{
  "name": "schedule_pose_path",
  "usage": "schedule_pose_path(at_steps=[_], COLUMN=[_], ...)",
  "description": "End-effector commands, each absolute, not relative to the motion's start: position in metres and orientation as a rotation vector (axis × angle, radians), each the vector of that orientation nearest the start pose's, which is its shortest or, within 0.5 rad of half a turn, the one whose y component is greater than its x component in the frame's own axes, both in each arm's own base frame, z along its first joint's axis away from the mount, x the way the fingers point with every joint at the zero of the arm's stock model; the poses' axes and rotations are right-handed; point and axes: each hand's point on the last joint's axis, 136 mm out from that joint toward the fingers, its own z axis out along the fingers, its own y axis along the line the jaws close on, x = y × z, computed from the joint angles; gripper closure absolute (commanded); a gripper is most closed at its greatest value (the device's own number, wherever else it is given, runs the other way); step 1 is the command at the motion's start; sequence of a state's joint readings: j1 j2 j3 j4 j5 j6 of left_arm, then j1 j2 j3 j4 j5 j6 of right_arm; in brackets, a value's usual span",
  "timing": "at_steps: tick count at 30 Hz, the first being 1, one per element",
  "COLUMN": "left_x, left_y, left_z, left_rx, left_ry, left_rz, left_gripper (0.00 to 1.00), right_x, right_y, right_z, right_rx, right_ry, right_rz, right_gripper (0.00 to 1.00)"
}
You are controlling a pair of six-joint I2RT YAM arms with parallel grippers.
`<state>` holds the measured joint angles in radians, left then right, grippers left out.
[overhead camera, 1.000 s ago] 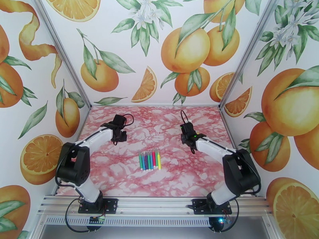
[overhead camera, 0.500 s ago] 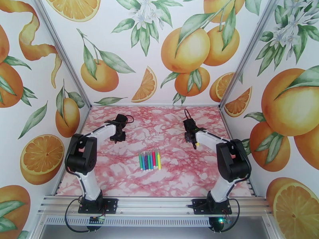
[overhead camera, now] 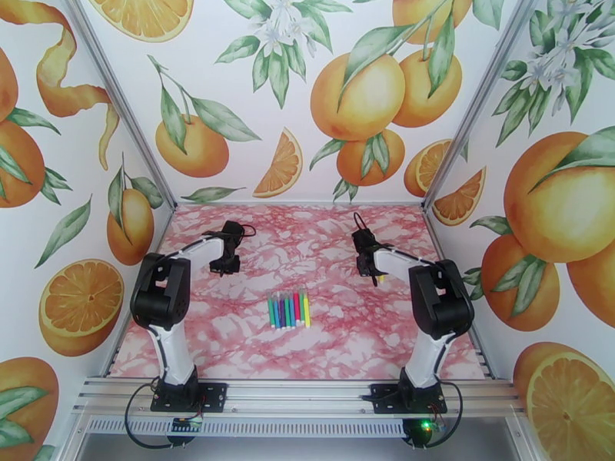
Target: Open the pen caps
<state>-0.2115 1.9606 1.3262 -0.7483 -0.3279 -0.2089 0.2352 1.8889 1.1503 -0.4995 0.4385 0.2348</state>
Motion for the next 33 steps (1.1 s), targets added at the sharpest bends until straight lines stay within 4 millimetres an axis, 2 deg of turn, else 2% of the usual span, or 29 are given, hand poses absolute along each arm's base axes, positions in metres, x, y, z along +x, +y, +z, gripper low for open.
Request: schedule_pose_path(at_steps=[1,10,17,27,33], left_x=[0.408,0.409,0.408,0.406,0.405], left_y=[-0.025,-0.026,-0.027,-0.028,-0.028], left_z=[0.031,0.025,0.022,0.019,0.021], left_rx=[-0.040,-0.038,-0.034,-0.038,-0.035], left_ry=[2.854,2.875,2.884,2.892,2.891], left_rz=[0.445,0.440,0.436,0.422,0.423], left_gripper=[0.91,0.84,0.79,0.74,0.73], right_x=[0.409,0.407,0.407,0.405,0.404], right_y=[0.016,0.015,0.015,0.015,0.015], right_z=[0.030,0.025,0.025,0.024,0.031], right_rx=[0.102,0.099,0.100,0.098,0.102], right_ry=[2.676,2.696,2.696,2.703,2.695], right_rz=[-0.510,-0.518,-0.519,-0.519,-0.512], right_gripper=[0.89,0.84,0.75,0.71,0.70])
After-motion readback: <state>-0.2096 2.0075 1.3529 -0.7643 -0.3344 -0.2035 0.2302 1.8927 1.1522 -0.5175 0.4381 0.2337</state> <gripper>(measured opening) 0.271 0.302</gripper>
